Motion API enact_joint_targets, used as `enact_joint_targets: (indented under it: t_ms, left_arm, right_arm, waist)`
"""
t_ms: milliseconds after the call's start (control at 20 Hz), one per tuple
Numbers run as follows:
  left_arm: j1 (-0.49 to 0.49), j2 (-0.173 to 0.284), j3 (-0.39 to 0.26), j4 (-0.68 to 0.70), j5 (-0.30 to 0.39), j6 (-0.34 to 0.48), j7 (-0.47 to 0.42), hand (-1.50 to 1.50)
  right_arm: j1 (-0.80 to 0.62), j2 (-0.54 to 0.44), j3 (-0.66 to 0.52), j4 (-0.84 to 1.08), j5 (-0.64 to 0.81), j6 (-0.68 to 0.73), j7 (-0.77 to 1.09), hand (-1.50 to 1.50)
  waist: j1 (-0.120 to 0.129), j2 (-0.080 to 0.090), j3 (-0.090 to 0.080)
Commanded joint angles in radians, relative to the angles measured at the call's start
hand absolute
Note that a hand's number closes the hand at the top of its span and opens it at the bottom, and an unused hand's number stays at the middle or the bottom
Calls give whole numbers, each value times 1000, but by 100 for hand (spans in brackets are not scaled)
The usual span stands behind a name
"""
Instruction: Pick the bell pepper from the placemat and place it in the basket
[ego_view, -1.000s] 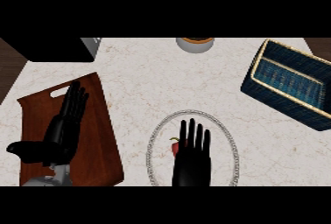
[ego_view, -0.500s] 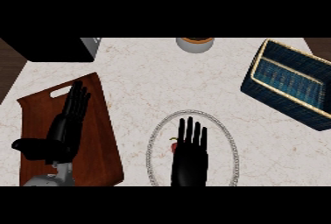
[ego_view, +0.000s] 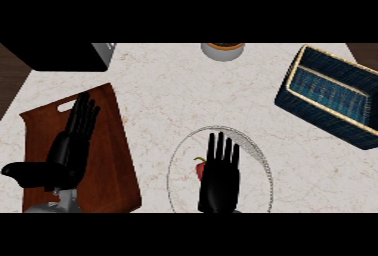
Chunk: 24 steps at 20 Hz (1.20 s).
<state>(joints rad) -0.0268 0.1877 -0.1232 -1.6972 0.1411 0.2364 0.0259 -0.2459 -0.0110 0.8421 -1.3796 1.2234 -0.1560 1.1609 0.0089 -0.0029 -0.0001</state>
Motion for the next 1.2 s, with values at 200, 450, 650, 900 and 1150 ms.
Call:
enact_joint_targets:
  t_ms: [200, 450, 650, 900, 1150]
  left_arm:
    - [35, -29, -20, -4, -31, -12, -29, 0]
    - [56, -16, 33, -5, -10, -29, -39, 0]
    - [19, -18, 12, -33, -29, -26, 15, 0]
    - [9, -60, 13, 39, -34, -29, -55, 0]
    - [14, -33, 0, 6, -36, -49, -31, 0]
  right_arm:
    - [-46, 11, 48, 64, -36, 54, 116, 150]
    - [-107, 11, 40, 134, -77, 19, 91, 150]
    - [-157, 11, 22, 245, -84, -24, 39, 150]
    - [-177, 10, 12, 241, -106, -48, 31, 150]
    - [-390, 6, -376, 420, -335, 21, -149, 150]
  waist:
    - [0, 2, 0]
    - [4, 3, 0]
    - [7, 5, 0]
    - [4, 6, 0]
    - [39, 24, 2]
